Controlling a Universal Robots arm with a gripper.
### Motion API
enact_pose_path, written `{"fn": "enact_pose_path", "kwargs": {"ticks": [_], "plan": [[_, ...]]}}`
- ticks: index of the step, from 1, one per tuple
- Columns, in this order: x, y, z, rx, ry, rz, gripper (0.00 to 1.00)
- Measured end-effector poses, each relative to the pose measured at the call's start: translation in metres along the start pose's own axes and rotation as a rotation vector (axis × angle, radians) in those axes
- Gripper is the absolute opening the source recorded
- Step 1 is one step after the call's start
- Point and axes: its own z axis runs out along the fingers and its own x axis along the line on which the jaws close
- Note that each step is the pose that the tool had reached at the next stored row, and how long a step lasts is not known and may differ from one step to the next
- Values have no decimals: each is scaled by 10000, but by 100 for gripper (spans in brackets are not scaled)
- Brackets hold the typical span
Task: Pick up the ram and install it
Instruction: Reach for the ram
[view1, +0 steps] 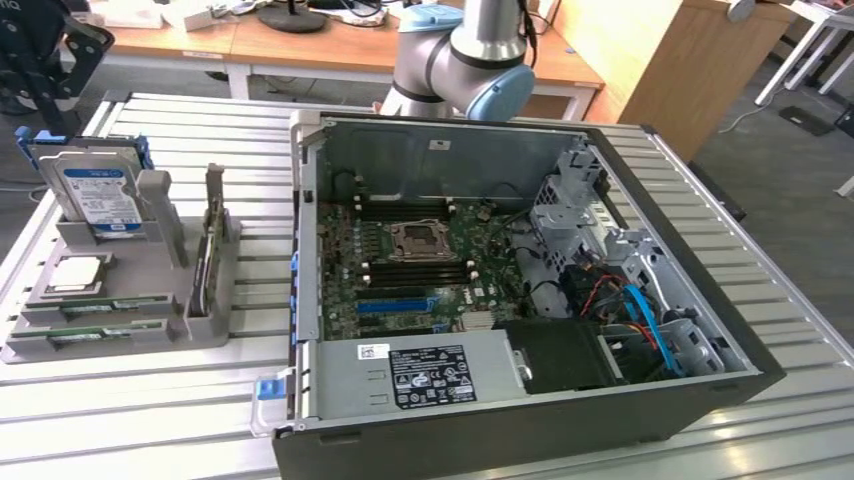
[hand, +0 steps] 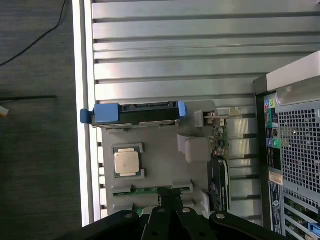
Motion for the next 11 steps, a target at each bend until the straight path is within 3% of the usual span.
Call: {"fn": "enact_pose_path", "kwargs": {"ticks": [4, 11], "plan": [[0, -21, -1, -1, 0, 0, 11], [-7, -136, -6, -1, 0, -1, 11]]}}
